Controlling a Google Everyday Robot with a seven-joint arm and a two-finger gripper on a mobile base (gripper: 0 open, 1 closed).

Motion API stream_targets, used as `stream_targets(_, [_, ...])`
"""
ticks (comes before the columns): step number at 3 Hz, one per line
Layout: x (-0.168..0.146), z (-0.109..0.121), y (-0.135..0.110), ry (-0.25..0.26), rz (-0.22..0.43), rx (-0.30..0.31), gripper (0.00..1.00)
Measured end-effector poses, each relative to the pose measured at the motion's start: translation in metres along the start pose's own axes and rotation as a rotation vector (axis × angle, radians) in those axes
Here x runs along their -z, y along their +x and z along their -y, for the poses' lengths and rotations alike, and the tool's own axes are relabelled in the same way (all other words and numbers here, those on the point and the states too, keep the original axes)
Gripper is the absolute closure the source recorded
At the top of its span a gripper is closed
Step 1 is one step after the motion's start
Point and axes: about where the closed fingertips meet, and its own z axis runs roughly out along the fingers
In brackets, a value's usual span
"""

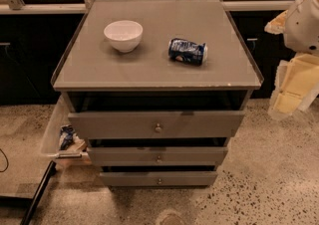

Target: Open middle drawer

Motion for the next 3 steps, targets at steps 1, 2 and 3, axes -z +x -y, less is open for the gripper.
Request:
stream_targets(1, [0.0, 0.0, 0.0, 0.0, 0.0, 0.0, 0.0])
stream_targets(2, [-0.022, -0.003, -0.003, -0.028, 0.018, -0.01, 0.0])
stream_targets(3, [-0.06, -0.016, -0.004, -0.07, 0.047, -0.019, 0.0])
